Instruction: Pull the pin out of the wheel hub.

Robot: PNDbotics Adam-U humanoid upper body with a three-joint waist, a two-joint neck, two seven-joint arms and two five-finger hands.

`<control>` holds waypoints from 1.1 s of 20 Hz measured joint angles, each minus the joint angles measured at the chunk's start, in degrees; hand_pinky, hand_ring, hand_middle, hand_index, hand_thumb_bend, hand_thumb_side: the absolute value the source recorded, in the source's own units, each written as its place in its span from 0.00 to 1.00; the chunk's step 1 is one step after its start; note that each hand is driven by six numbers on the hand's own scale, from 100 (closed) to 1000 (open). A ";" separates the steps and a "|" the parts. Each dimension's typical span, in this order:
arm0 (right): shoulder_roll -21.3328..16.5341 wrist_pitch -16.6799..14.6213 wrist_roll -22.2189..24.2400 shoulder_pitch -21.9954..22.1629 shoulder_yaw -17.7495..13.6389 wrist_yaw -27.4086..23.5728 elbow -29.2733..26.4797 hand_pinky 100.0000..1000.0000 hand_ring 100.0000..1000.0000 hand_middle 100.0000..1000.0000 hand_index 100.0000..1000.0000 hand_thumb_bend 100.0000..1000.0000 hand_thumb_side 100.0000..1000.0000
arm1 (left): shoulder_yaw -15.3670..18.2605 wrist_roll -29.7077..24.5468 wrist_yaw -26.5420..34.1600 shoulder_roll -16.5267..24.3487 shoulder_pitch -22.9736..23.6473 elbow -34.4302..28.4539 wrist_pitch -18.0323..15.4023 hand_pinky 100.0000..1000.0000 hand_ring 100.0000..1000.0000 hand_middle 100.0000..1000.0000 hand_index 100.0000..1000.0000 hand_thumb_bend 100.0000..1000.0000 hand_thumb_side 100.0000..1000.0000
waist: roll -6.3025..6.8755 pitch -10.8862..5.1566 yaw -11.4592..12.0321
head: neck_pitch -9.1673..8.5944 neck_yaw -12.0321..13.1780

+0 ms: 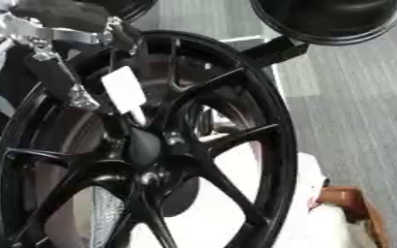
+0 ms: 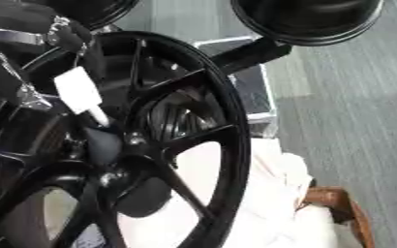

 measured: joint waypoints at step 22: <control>0.88 0.30 -2.24 0.52 -0.37 -1.20 0.00 0.87 0.72 0.65 0.74 0.00 0.57 | 2.29 -1.10 2.21 -0.48 -0.80 1.44 1.10 0.70 0.52 0.33 0.40 0.00 0.00 | -0.17 -0.07 0.14 | 0.40 0.24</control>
